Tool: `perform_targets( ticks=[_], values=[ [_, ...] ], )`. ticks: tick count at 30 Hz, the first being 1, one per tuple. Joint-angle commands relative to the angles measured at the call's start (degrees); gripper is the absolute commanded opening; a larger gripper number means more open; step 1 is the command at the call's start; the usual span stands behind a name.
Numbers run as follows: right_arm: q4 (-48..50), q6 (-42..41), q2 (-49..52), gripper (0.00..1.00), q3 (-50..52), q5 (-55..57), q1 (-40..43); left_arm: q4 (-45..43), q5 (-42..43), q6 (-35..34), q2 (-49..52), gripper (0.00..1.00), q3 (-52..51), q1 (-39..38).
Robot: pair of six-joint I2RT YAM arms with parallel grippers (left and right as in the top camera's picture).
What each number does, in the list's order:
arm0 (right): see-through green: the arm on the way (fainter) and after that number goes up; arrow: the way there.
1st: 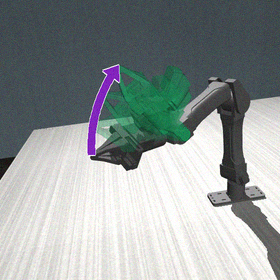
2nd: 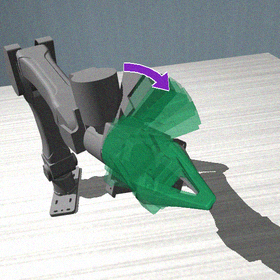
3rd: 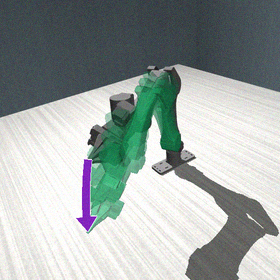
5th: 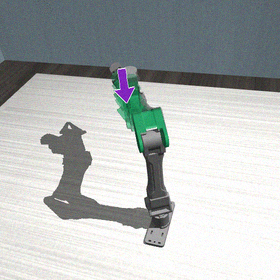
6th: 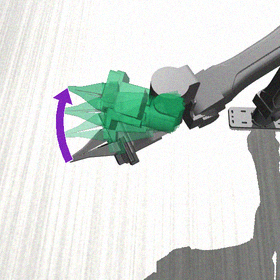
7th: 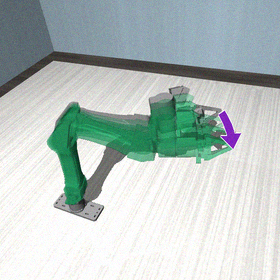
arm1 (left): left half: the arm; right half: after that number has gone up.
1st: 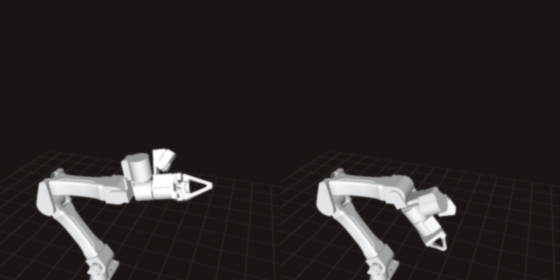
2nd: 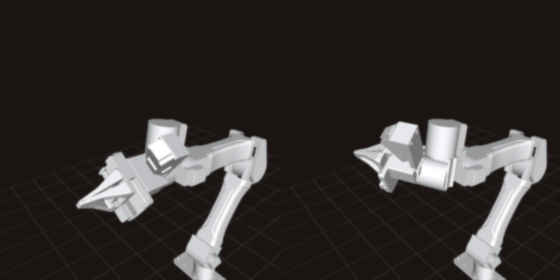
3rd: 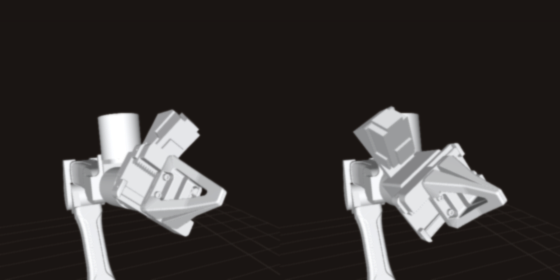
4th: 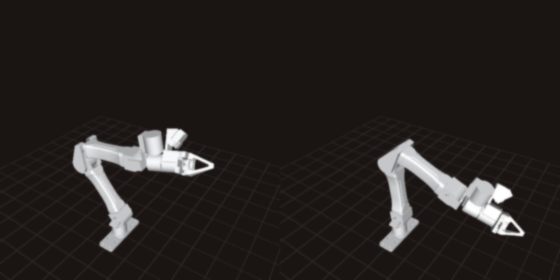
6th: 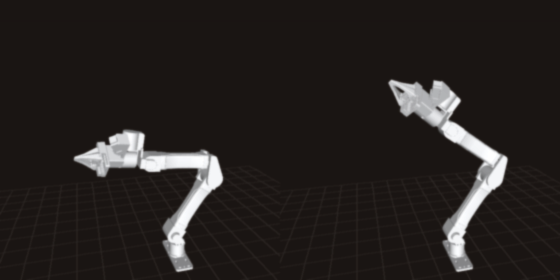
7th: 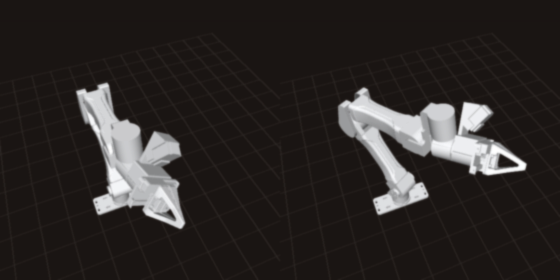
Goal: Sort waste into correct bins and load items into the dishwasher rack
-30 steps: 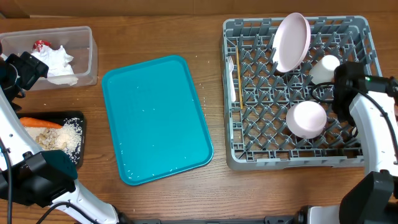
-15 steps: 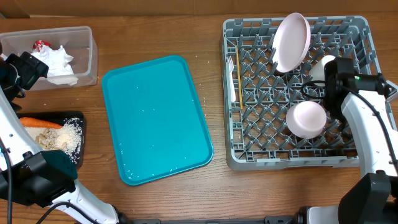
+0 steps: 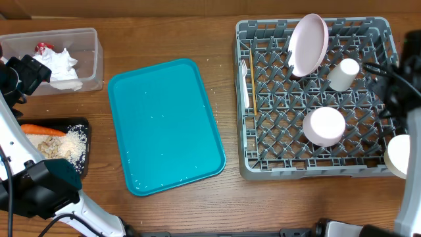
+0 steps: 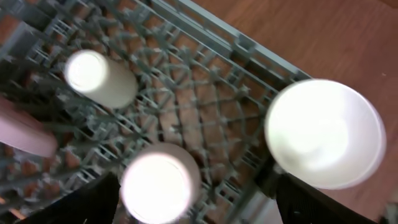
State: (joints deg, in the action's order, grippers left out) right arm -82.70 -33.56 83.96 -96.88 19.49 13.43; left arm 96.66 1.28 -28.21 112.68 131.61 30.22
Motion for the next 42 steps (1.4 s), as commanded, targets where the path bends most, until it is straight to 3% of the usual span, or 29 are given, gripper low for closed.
perform_targets(
  ticks=[1, 4, 14, 23, 27, 38, 42],
  values=[
    [-1.7, 4.0, 2.0, 0.85, 2.2, 0.7, 2.3, 0.1, -0.2, -0.5, 0.5, 1.0, -0.3, 0.0],
    [-1.9, 3.8, 4.2, 0.9, 5.2, 1.5, 4.1, 0.1, -0.2, -0.5, 0.5, 1.0, -0.3, 0.0],
    [-1.5, 3.6, 14.3, 0.9, 8.8, 7.8, 6.9, 0.1, -0.2, -0.5, 0.5, 1.0, -0.3, 0.0],
    [0.6, 3.3, 16.8, 0.89, 11.8, 9.2, 7.3, 0.1, -0.2, -0.5, 0.5, 1.0, -0.3, 0.0],
    [1.2, 3.3, 17.5, 0.74, 12.3, 8.8, 8.7, 0.1, -0.2, -0.5, 0.5, 1.0, -0.3, 0.0],
    [1.4, 3.4, 17.9, 0.61, 12.3, 6.4, 13.4, 0.1, -0.2, -0.5, 0.5, 1.0, -0.3, 0.0],
    [1.6, 3.4, 17.9, 0.31, 12.3, 5.6, 13.4, 0.1, -0.2, -0.5, 0.5, 1.0, -0.3, 0.0]
  ],
)
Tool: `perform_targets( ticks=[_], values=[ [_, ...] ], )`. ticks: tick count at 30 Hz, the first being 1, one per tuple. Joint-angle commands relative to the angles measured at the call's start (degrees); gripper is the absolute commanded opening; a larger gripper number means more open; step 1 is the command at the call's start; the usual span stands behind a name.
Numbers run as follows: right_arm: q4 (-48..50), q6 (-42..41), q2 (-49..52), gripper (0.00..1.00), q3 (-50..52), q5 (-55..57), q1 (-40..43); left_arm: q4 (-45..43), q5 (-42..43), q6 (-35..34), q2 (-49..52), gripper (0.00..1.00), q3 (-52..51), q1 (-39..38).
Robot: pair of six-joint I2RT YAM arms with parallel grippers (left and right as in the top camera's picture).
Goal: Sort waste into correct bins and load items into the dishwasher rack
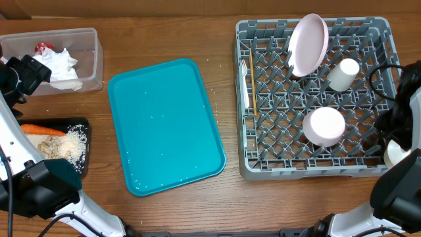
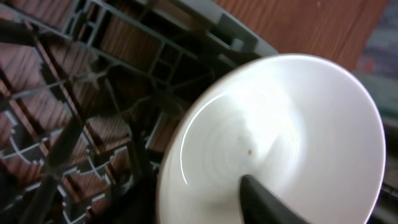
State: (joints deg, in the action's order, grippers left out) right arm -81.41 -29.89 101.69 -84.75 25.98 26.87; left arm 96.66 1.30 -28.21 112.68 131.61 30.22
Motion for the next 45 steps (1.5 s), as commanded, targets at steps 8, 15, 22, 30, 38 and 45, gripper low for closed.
perform_targets(
  ticks=[8, 15, 22, 30, 38, 45],
  values=[
    [0.4, 1.4, 0.0, 0.04, -1.4, -6.1, -0.1, 0.1, -0.2, -0.5, 0.5, 1.0, -0.3, 0.0],
    [-0.3, 15.3, -3.1, 0.04, -11.5, -34.4, -0.2, 0.1, -0.2, -0.5, 0.5, 1.0, -0.3, 0.0],
    [2.8, 27.5, -6.0, 0.04, -15.7, -66.8, -0.2, 0.1, -0.2, -0.5, 0.5, 1.0, -0.3, 0.0],
    [11.0, 30.6, -2.8, 0.04, -11.7, -80.2, -0.2, 0.1, -0.2, -0.5, 0.5, 1.0, -0.3, 0.0],
    [19.2, 30.6, 1.8, 0.04, -9.1, -82.7, -0.1, 0.1, -0.2, -0.5, 0.5, 1.0, -0.3, 0.0],
    [19.8, 30.6, 4.1, 0.04, -8.9, -82.7, 1.7, 0.1, -0.2, -0.5, 0.5, 1.0, -0.3, 0.0]
  ],
)
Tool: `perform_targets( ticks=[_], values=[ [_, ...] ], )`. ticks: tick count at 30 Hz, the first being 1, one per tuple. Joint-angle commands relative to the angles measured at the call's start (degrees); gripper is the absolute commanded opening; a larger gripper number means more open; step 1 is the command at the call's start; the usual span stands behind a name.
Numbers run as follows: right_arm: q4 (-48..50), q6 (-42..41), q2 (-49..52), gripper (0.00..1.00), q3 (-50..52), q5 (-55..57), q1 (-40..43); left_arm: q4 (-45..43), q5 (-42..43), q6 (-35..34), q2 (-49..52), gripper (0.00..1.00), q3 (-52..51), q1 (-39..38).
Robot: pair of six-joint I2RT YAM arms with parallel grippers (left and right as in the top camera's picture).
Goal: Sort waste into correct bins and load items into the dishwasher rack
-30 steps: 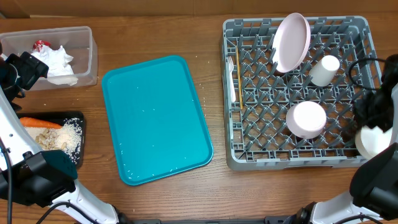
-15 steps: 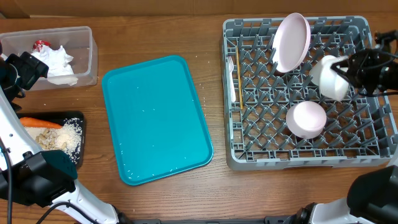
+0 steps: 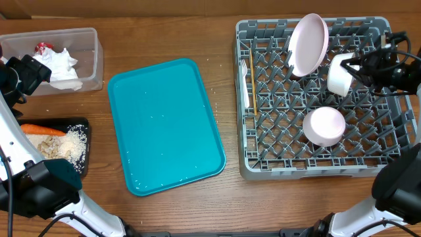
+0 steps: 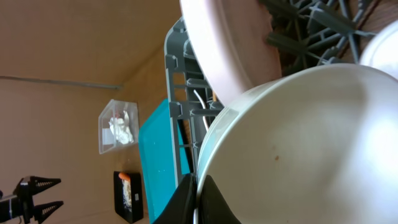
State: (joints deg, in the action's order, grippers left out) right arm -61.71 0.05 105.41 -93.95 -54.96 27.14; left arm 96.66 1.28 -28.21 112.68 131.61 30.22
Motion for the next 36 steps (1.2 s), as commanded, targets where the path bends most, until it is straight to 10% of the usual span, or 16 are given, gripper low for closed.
perform_targets(
  ticks=[1, 18, 36],
  values=[
    [0.2, 0.7, 0.4, 0.04, 0.7, -1.8, 1.8, 0.1, -0.2, -0.5, 0.5, 1.0, -0.3, 0.0],
    [14.1, 0.6, 0.4, 0.04, 15.2, -19.3, 5.8, 0.1, -0.2, -0.5, 0.5, 1.0, -0.3, 0.0],
    [9.5, -2.2, 0.4, 0.05, 15.6, -5.6, 14.4, 0.1, -0.2, -0.5, 0.5, 1.0, -0.3, 0.0]
  ],
)
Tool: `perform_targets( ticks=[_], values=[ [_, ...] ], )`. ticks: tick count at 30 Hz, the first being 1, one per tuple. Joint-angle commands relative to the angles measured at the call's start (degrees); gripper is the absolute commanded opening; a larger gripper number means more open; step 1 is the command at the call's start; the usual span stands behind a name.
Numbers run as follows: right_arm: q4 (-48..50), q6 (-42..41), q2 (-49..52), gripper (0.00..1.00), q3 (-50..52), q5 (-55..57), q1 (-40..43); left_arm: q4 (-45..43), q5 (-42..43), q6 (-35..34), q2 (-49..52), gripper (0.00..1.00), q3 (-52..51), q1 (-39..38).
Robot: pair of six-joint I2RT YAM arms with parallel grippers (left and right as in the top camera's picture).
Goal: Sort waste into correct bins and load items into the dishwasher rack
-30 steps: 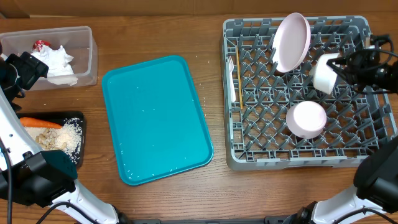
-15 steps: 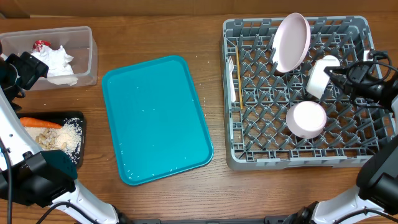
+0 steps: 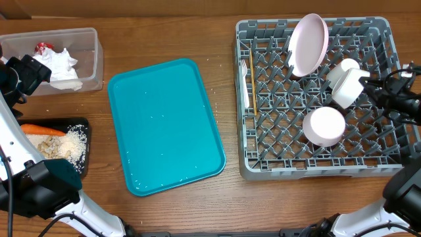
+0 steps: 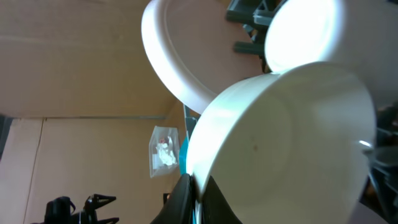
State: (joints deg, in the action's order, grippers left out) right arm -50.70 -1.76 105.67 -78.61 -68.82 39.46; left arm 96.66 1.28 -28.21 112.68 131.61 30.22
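My right gripper [image 3: 364, 87] [image 4: 198, 196] is shut on the rim of a white bowl [image 3: 348, 88] [image 4: 286, 143], holding it tilted on edge over the back right of the grey dishwasher rack [image 3: 245, 131]. The bowl hangs between a white cup [image 3: 345, 66] [image 4: 305, 34] and an upside-down white bowl [image 3: 323, 126]. A pink plate [image 3: 308, 44] [image 4: 180, 62] stands upright in the rack, and white cutlery [image 3: 245, 82] lies along the rack's left side. My left gripper [image 3: 29, 71] sits at the far left by the clear bin; its jaws are not discernible.
A clear bin [image 3: 92, 62] with crumpled white waste stands at the back left. A black tray [image 3: 84, 128] with a carrot and rice lies at the front left. A bare teal tray [image 3: 164, 125] sits mid-table.
The right gripper has shifted a little toward the front and right with the white bowl. The bowl covered the white cup before; now it sits just below it, and the cup shows.
The right gripper first held the white bowl outside the rack's front right corner, then close beside the rack's right wall. Later it held the bowl on edge over the rack's back right by the cup, and now slightly nearer the upside-down bowl. The left arm stayed put.
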Motion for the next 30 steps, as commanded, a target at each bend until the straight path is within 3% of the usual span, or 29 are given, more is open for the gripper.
perform_targets(
  ticks=[1, 6, 10, 14, 17, 24, 30],
  values=[
    [-2.4, -0.4, 0.1, 0.04, -0.2, 9.1, 2.4, 0.1, -0.2, -0.5, 0.5, 1.0, -0.3, 0.0],
    [-10.7, -2.1, 0.1, 0.05, -5.9, 16.3, 4.3, 0.1, -0.2, -0.5, 0.5, 1.0, -0.3, 0.0],
    [-19.6, -5.9, 0.1, 0.13, -13.7, 29.0, 5.5, 0.1, -0.2, -0.5, 0.5, 1.0, -0.3, 0.0],
    [-28.9, -10.7, 0.1, 0.31, -22.8, 44.6, 5.6, 0.1, -0.2, -0.5, 0.5, 1.0, -0.3, 0.0],
    [-34.6, -12.0, -0.2, 0.36, -30.0, 50.8, 5.6, 0.1, -0.2, -0.5, 0.5, 1.0, -0.3, 0.0],
    [-41.7, -12.0, -2.9, 0.41, -39.2, 50.7, 5.4, 0.1, -0.2, -0.5, 0.5, 1.0, -0.3, 0.0],
    [-43.5, -11.5, -10.2, 0.44, -40.7, 47.9, 2.2, 0.1, -0.2, -0.5, 0.5, 1.0, -0.3, 0.0]
  ],
)
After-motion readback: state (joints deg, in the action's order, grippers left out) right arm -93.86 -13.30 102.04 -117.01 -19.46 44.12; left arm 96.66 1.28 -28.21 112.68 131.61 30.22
